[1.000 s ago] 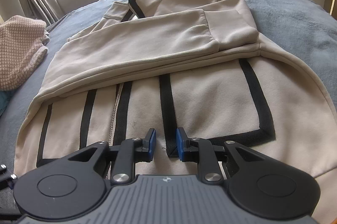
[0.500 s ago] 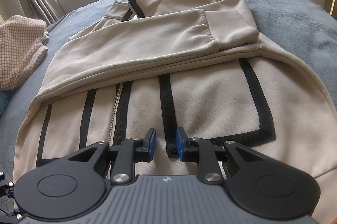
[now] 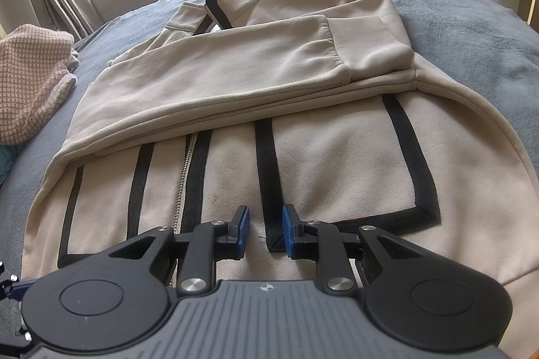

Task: Fold clothes

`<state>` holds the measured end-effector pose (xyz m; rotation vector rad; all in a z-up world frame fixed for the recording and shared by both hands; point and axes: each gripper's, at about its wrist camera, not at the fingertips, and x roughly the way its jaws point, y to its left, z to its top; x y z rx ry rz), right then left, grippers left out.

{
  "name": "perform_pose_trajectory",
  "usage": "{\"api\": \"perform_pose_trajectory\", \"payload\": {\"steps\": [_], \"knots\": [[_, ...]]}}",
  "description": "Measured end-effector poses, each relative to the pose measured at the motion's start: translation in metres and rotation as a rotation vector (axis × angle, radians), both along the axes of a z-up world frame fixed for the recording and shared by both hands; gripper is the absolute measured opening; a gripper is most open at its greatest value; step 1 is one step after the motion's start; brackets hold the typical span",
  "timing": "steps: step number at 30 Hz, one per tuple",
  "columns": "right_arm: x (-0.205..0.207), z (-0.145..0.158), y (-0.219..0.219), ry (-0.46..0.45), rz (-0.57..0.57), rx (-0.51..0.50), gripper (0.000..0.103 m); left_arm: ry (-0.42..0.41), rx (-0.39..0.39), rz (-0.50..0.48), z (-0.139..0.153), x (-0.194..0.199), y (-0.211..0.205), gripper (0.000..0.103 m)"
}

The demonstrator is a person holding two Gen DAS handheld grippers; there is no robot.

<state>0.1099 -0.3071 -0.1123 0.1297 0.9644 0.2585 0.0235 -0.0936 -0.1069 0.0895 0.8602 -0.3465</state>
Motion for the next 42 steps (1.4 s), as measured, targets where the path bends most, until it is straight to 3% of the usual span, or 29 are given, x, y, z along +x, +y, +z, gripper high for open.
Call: {"api": "perform_pose_trajectory", "payload": {"steps": [14,18,21,31,37,42], "knots": [[0.000,0.000,-0.002,0.000,0.000,0.003,0.022,0.048,0.018,0.044,-0.008,0.009,0.006,0.043],[0.002,0.007,-0.002,0.005,-0.028,0.012,0.022,0.004,0.007,0.045,0.004,0.008,0.010,0.043],[0.005,0.018,0.000,-0.047,-0.034,0.001,0.023,-0.059,0.010,0.047,0.015,0.013,0.016,0.044],[0.067,0.044,0.006,-0.139,-0.022,0.053,0.023,-0.188,0.064,0.190,0.032,0.086,0.043,0.044],[0.105,0.044,0.012,-0.162,-0.003,0.003,0.023,-0.164,0.046,0.236,0.025,0.117,0.050,0.044],[0.132,0.024,0.007,-0.170,-0.007,-0.074,0.023,-0.095,0.041,0.252,0.004,0.132,0.051,0.044]]}}
